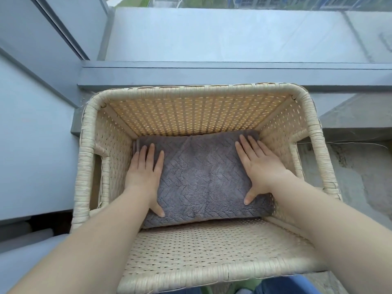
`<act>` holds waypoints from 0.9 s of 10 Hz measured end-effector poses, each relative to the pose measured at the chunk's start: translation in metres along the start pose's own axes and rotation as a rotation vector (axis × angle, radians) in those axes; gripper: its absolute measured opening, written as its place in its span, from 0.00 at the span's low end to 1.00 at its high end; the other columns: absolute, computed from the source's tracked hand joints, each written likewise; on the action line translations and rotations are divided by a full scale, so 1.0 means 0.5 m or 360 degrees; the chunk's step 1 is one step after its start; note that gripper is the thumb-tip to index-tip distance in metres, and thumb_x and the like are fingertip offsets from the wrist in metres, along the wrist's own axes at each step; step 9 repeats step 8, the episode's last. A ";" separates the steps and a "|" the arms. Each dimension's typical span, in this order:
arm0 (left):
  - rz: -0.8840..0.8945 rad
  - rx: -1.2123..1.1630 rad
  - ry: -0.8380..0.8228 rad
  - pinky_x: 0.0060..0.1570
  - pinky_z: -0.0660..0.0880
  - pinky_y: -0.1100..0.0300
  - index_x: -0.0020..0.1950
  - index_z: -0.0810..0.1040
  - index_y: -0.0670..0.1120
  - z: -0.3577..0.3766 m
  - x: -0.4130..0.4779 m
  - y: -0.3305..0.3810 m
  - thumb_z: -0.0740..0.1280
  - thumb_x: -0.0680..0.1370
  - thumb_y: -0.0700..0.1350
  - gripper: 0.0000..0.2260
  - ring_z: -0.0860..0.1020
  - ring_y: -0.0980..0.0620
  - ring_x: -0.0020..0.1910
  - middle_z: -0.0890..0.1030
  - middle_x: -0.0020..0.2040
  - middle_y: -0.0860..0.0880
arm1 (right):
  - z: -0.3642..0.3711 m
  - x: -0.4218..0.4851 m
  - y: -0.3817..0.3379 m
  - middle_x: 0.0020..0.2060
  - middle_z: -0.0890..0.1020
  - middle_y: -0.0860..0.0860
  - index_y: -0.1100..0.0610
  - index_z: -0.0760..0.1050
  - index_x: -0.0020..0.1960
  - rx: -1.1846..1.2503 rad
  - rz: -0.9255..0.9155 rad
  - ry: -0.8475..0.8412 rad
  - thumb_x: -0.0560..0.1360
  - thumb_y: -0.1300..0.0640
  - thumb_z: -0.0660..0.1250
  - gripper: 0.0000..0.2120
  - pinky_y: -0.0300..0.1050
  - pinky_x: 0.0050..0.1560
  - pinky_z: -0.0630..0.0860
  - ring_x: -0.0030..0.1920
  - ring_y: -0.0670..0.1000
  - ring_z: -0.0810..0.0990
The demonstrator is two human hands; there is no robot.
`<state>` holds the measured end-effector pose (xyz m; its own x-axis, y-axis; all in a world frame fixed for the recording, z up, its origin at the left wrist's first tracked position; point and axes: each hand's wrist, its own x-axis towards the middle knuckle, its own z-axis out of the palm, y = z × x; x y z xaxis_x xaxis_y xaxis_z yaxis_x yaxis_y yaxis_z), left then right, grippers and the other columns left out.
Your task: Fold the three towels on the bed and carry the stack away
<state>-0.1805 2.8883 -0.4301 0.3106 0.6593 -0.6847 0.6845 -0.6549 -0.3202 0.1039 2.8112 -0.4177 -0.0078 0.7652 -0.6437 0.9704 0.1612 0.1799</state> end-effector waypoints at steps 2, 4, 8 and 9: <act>-0.0014 -0.0021 -0.0008 0.74 0.39 0.43 0.70 0.22 0.41 0.043 0.023 0.001 0.66 0.52 0.79 0.73 0.35 0.36 0.75 0.29 0.73 0.35 | 0.032 0.020 0.000 0.73 0.28 0.59 0.61 0.23 0.71 0.0025 -0.0009 -0.0039 0.50 0.22 0.68 0.76 0.52 0.74 0.35 0.75 0.59 0.32; -0.0009 -0.0074 0.0013 0.74 0.37 0.43 0.69 0.21 0.42 0.046 0.022 -0.001 0.64 0.50 0.80 0.73 0.34 0.37 0.75 0.28 0.73 0.36 | 0.028 0.027 -0.005 0.73 0.28 0.59 0.61 0.22 0.71 0.0038 -0.0013 -0.0059 0.50 0.22 0.67 0.76 0.51 0.74 0.36 0.75 0.59 0.33; 0.0186 -0.1191 0.0796 0.64 0.69 0.55 0.72 0.64 0.57 -0.226 -0.255 -0.099 0.65 0.73 0.62 0.29 0.70 0.55 0.67 0.69 0.71 0.59 | -0.240 -0.260 -0.003 0.55 0.79 0.44 0.48 0.74 0.61 0.1169 0.0199 0.0907 0.76 0.47 0.66 0.15 0.49 0.56 0.75 0.57 0.46 0.76; 0.0186 -0.1191 0.0796 0.64 0.69 0.55 0.72 0.64 0.57 -0.226 -0.255 -0.099 0.65 0.73 0.62 0.29 0.70 0.55 0.67 0.69 0.71 0.59 | -0.240 -0.260 -0.003 0.55 0.79 0.44 0.48 0.74 0.61 0.1169 0.0199 0.0907 0.76 0.47 0.66 0.15 0.49 0.56 0.75 0.57 0.46 0.76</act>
